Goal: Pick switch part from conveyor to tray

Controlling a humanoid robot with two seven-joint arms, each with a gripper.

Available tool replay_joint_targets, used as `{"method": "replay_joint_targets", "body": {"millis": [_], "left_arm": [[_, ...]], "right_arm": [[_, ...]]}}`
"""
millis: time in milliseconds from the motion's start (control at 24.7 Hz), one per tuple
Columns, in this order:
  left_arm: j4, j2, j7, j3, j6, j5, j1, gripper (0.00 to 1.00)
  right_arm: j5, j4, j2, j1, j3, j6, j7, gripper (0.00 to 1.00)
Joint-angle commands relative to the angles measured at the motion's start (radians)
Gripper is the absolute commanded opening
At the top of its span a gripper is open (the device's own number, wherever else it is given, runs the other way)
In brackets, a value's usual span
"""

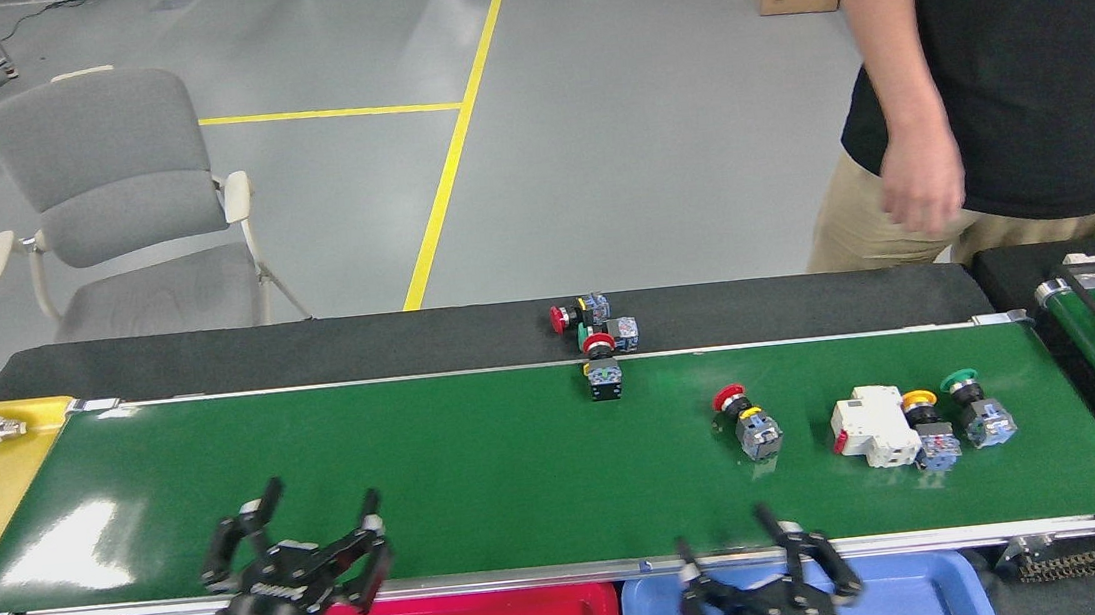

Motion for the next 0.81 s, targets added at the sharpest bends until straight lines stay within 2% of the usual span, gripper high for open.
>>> {"method": "replay_joint_targets", "body": {"millis": [0,121,202,323,566,768], "left_arm": [[0.028,-0.029,-0.055,-0.073,0.092,-0.027,-0.043,1.0],[0.178,-0.056,-0.058,-0.188,0.2,-0.039,-0.151,1.0],[0.287,-0.063,-0.058,-0.196,0.241,-0.032,-0.227,1.0],[0.407,-0.075,-0.058,-0.19,0.249,-0.006,-0.316,1.0],[0.568,-0.072,-0.058,-0.153,0.249,0.1,-0.44,1.0],[0.672,-0.065,-0.053,-0.133,0.244,0.156,-0.513,1.0]], "right_arm": [[-0.005,-0.006,0.003,-0.023,-0.009,0.027,-0.018,0.97],[0.009,0.023,0.005,-0.124,0.02,0.035,0.074,0.97],[0.012,0.077,-0.003,-0.204,0.089,0.036,0.11,0.97],[0.017,0.162,-0.008,-0.313,0.16,0.038,0.136,0.98],[0.015,0.188,-0.008,-0.335,0.163,0.045,0.144,0.98],[0.015,0.277,-0.006,-0.379,0.161,0.105,0.146,0.98]]}}
